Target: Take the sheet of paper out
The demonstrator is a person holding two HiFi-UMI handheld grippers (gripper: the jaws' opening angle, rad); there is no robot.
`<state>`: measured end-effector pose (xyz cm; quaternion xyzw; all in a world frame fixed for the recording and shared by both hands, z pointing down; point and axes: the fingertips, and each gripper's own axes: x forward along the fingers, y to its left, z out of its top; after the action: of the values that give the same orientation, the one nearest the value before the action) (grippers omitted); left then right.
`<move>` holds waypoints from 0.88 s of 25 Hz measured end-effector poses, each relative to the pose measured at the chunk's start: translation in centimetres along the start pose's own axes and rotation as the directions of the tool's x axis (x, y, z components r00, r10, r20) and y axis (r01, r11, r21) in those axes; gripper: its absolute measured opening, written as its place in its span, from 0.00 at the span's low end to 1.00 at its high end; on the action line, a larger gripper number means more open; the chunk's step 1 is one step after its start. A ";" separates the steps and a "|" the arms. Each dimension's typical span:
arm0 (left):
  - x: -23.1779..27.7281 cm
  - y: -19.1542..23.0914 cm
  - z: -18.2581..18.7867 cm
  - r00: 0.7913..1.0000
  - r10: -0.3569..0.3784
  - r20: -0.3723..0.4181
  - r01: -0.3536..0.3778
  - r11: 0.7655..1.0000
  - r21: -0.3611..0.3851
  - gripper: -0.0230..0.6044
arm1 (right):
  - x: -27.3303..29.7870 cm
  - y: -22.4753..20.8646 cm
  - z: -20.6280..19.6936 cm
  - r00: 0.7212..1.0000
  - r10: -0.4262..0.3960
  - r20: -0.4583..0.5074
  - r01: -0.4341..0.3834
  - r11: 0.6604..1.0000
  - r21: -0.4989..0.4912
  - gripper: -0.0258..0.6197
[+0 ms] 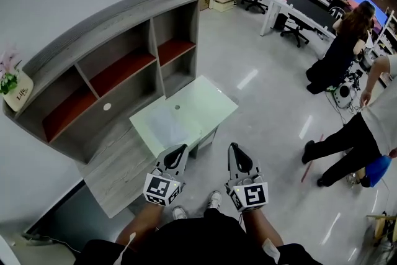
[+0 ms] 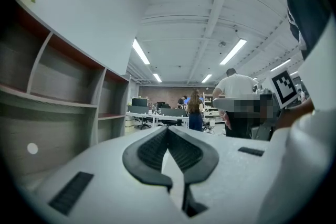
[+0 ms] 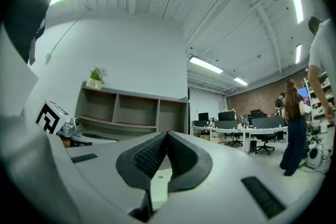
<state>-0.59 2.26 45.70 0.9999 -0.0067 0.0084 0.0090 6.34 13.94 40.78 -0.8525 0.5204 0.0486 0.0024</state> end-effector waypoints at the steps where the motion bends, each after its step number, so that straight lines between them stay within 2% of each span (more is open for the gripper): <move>1: 0.6 0.0 0.1 1.000 0.008 -0.001 -0.008 1.000 0.001 0.05 | 0.4 -0.5 -0.2 1.000 0.012 -0.007 -0.012 1.000 0.000 0.07; 6: 3.7 0.2 0.1 0.999 0.051 -0.009 -0.051 0.999 0.015 0.05 | 2.8 -3.0 -0.7 0.997 0.074 0.015 -0.074 0.997 0.010 0.07; 10: 6.4 0.5 0.4 0.996 0.090 -0.008 -0.090 0.996 0.027 0.05 | 4.4 -5.3 -1.5 0.993 0.113 -0.014 -0.113 0.993 0.015 0.07; 13: 8.1 0.4 0.4 0.993 0.115 -0.011 -0.114 0.993 0.033 0.05 | 5.4 -7.1 -1.4 0.990 0.140 0.027 -0.141 0.990 0.012 0.07; 22: 12.1 -1.2 -0.3 0.988 0.150 -0.042 -0.149 0.988 0.028 0.05 | 7.6 -10.5 -2.9 0.972 0.234 0.009 -0.234 0.972 0.027 0.07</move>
<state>11.52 3.31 46.16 0.9962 -0.0813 0.0313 -0.0037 19.36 11.88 42.49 -0.7850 0.6179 0.0434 0.0101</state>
